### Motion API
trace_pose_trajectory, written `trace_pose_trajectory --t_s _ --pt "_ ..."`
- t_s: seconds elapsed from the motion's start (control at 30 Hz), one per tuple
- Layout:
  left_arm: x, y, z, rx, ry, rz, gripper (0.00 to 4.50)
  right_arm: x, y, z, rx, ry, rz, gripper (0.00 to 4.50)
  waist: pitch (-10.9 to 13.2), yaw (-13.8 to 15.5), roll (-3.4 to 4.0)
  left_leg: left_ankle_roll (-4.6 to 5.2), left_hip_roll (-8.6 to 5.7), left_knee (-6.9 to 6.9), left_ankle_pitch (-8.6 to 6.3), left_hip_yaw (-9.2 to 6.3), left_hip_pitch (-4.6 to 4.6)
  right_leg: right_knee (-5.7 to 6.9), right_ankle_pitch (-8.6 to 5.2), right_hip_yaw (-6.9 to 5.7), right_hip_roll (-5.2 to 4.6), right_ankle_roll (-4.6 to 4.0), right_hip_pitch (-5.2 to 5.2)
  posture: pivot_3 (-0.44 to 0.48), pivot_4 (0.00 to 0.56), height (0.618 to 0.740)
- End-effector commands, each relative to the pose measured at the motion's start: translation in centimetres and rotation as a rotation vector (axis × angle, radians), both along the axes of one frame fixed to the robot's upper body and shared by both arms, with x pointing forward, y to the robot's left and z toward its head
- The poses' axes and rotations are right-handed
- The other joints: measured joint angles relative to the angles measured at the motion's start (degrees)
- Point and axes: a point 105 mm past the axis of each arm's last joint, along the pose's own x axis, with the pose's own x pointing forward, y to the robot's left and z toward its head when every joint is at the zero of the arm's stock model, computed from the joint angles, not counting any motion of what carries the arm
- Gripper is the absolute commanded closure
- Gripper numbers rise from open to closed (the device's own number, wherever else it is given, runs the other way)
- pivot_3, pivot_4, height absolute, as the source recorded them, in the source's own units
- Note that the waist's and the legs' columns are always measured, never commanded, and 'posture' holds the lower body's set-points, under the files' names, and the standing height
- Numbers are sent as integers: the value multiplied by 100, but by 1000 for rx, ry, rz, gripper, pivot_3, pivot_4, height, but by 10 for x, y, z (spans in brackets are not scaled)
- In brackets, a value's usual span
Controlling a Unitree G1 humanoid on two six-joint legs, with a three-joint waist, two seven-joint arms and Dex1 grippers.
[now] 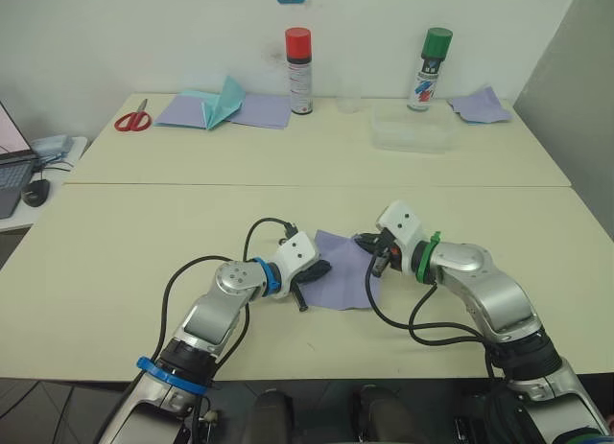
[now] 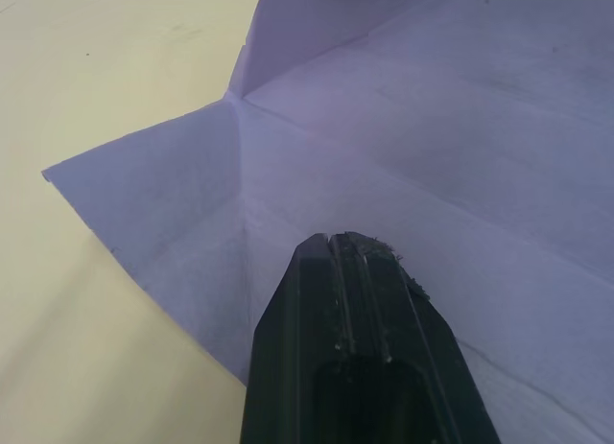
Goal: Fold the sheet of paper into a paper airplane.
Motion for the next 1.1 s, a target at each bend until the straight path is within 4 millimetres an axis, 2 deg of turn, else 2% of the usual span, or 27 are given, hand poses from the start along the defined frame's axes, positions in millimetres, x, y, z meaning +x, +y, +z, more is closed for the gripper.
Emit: trace_pose_trajectory --t_s 0.03,0.17,0.3,0.4,0.77,0.83,0.93,1.03,1.1 --pt "-9 -2 -19 36 71 -14 4500 -3 6 12 -14 -77 54 4477 0 0 0 0 0 0 0 0 0 0 0 1 0 0 0 0 150 740" --pt "-10 -2 -20 35 74 -16 4500 -6 8 1 -33 -52 70 4477 0 0 0 0 0 0 0 0 1 0 0 -1 0 0 0 0 150 740" --pt "-11 -2 -20 39 74 -20 4500 -3 4 -21 -120 -16 71 4477 0 -1 0 0 0 0 0 1 2 -1 0 0 0 0 1 0 150 740" --pt "-12 -2 -20 43 75 -21 4500 -2 3 -29 -145 -4 68 4477 0 -2 0 0 0 1 0 1 3 -1 0 0 0 0 1 0 150 740" --pt "-14 3 -16 45 74 -18 4500 -1 1 -37 -124 39 40 4477 0 -11 0 0 3 0 0 1 9 1 0 0 4 0 4 0 150 740" --pt "-10 6 -9 33 62 -4 4500 -1 1 -38 -123 42 40 4477 0 -11 0 0 3 0 0 1 9 1 0 -1 4 0 4 0 150 740" --pt "2 6 23 -73 8 29 4500 -3 2 -40 -122 47 43 4477 1 -12 -1 0 3 0 0 1 8 1 0 -1 5 0 3 0 150 740" --pt "2 -11 65 -303 -1 -19 4500 -4 3 -41 -109 63 33 4477 5 -11 -6 0 4 0 0 0 4 1 0 -3 6 0 0 0 150 740" --pt "4 -20 80 -404 7 -22 4500 -4 3 -41 -106 66 31 4477 11 -5 -17 0 4 2 0 -1 2 0 0 -4 6 0 0 0 150 740"
